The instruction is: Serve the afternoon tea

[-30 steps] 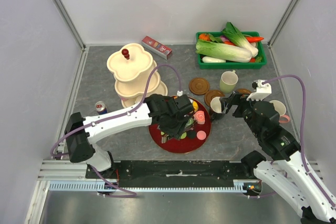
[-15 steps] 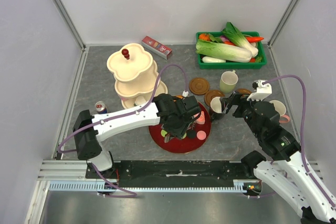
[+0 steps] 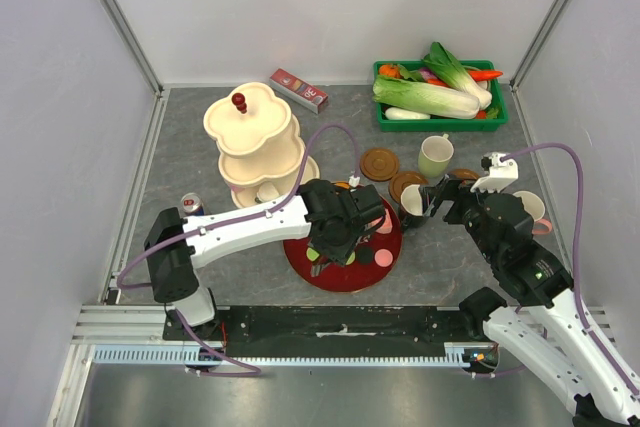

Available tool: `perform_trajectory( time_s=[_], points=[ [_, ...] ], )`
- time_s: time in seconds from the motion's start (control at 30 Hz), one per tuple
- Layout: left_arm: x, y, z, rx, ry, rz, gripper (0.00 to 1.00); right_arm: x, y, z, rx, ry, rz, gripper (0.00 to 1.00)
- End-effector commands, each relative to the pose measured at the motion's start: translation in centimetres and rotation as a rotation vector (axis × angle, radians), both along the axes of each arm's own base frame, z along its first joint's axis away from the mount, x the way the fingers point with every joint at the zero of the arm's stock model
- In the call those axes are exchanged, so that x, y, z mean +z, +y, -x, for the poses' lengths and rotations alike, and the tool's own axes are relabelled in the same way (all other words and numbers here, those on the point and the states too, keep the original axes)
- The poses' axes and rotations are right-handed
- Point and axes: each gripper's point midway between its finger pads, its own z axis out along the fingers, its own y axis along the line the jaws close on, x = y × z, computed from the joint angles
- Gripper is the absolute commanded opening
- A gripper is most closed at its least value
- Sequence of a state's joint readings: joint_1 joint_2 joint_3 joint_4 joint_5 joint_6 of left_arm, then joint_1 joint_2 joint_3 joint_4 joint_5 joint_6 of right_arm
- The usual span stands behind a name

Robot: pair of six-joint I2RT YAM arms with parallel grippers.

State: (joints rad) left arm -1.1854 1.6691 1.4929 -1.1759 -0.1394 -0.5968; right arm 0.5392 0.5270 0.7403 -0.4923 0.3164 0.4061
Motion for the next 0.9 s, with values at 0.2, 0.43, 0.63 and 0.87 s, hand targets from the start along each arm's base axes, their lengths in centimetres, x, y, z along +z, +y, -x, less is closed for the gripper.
perform_trajectory(
  time_s=[0.2, 0.43, 0.63, 0.87],
  points=[
    [2.1, -0.7, -0.6, -0.012, -0.047, 0.057, 0.36, 0.3, -0.5, -0.1, -0.017, -0.020, 0.011, 0.98],
    [3.2, 0.2, 0.1, 0.030, -0.047, 0.099, 0.34, 0.2, -0.4, -0.1, -0.018, -0.016, 0.012, 0.98],
    [4.0, 1.0, 0.3, 0.077, -0.065, 0.146, 0.32, 0.2, -0.5, -0.1, -0.018, -0.016, 0.012, 0.98],
    [5.6, 2.9, -0.4, 0.187, -0.145, 0.187, 0.32, 0.2, -0.5, 0.0, -0.018, -0.019, 0.010, 0.98]
  ],
)
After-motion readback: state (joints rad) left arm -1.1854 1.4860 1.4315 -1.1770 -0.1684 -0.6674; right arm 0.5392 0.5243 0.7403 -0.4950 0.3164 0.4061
